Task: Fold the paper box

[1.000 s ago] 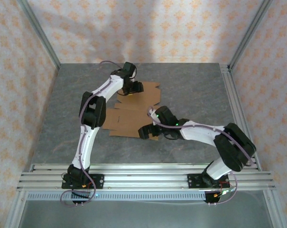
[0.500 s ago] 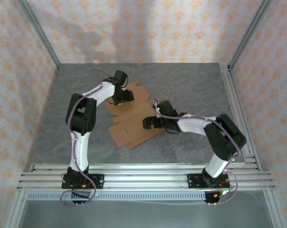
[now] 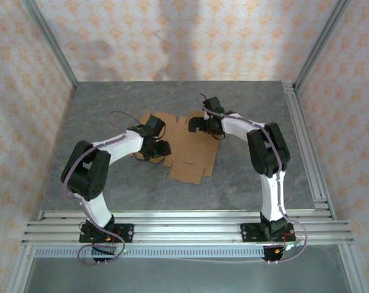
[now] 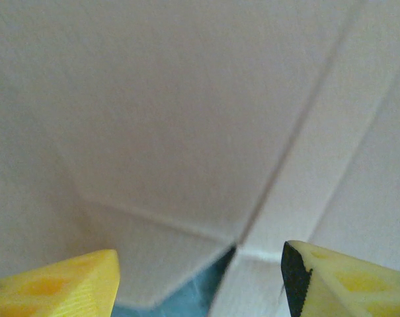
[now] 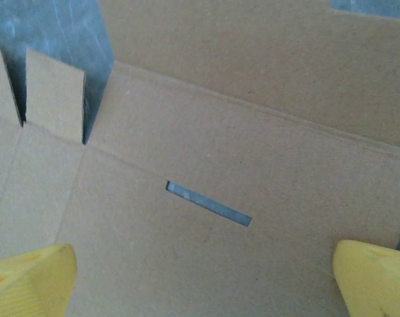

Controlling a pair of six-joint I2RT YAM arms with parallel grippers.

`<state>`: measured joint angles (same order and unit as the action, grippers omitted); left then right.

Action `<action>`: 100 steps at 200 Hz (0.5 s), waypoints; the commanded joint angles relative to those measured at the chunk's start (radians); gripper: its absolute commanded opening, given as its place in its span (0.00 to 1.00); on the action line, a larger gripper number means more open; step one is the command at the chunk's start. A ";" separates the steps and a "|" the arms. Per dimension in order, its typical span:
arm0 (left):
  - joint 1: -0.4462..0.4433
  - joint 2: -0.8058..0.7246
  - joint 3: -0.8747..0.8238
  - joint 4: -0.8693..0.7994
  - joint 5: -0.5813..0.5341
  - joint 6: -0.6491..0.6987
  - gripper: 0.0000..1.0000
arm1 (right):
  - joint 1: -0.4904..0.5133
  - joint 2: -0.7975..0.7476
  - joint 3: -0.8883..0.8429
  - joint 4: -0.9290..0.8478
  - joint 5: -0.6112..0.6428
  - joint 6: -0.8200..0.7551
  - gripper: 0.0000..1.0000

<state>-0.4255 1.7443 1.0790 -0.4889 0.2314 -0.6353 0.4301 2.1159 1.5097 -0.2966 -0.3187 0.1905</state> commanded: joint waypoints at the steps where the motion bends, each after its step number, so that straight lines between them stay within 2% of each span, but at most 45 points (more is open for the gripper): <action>1: -0.061 -0.069 -0.037 0.037 -0.052 -0.090 0.67 | -0.010 0.044 0.090 -0.114 -0.017 0.008 0.99; 18: -0.086 -0.103 -0.044 0.060 -0.055 -0.114 0.67 | -0.014 0.021 0.117 -0.104 -0.043 -0.002 0.99; 37: -0.084 -0.130 -0.011 0.044 -0.085 -0.096 0.67 | -0.023 -0.063 0.069 -0.021 -0.077 -0.007 0.99; 58: -0.046 -0.123 0.057 0.016 -0.090 -0.038 0.72 | -0.043 -0.202 -0.065 0.118 -0.060 0.042 0.99; 69: -0.017 -0.093 0.097 0.007 -0.067 -0.002 0.73 | -0.059 -0.278 -0.160 0.187 -0.012 0.109 0.99; 87: 0.024 -0.022 0.168 -0.003 -0.038 0.077 0.72 | -0.076 -0.375 -0.299 0.238 0.045 0.202 1.00; 100: 0.057 0.037 0.220 -0.015 -0.003 0.125 0.71 | -0.078 -0.435 -0.393 0.251 0.068 0.265 0.97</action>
<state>-0.4267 1.6760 1.2026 -0.4709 0.2012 -0.6376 0.3691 1.8011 1.2659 -0.1543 -0.3370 0.3004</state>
